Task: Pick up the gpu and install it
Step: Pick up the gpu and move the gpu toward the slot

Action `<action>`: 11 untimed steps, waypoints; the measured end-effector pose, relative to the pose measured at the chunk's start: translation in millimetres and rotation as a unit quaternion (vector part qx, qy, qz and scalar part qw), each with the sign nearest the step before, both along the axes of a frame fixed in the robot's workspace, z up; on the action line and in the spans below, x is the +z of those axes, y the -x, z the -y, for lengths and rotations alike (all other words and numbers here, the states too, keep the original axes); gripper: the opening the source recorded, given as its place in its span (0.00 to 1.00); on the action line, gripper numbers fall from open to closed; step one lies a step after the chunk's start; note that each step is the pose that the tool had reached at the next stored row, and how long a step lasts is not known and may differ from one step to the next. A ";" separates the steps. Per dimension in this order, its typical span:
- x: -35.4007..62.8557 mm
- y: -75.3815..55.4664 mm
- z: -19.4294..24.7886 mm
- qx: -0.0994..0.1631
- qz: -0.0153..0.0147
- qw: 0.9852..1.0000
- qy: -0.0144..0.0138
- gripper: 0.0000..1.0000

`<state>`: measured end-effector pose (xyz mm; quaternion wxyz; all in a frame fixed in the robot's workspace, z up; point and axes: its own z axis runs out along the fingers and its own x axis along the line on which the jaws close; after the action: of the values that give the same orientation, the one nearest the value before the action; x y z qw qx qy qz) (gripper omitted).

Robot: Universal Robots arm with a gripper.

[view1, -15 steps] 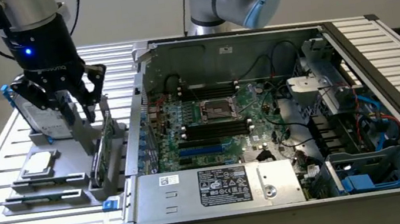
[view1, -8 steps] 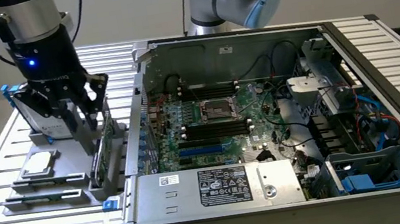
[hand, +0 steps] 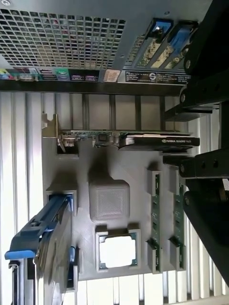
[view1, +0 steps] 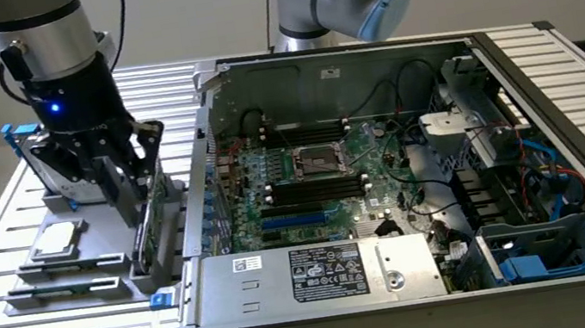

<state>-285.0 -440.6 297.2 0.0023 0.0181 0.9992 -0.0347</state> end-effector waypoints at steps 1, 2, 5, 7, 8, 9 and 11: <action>-1.8 -0.6 0.2 -0.002 0.000 1.000 0.000 0.42; -3.5 -1.4 0.3 -0.003 0.000 1.000 0.000 0.42; -9.0 -3.6 0.5 -0.007 0.000 1.000 0.000 0.42; -12.6 -3.9 0.5 -0.007 0.000 1.000 0.000 0.42; -14.4 -3.8 0.5 -0.007 0.000 1.000 0.000 0.42; -16.3 -3.9 0.5 -0.007 0.000 1.000 0.000 0.42; -19.8 -3.9 0.5 -0.007 0.000 1.000 0.000 0.42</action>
<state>-281.1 -441.1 277.3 0.0021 0.0256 0.9991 -0.0348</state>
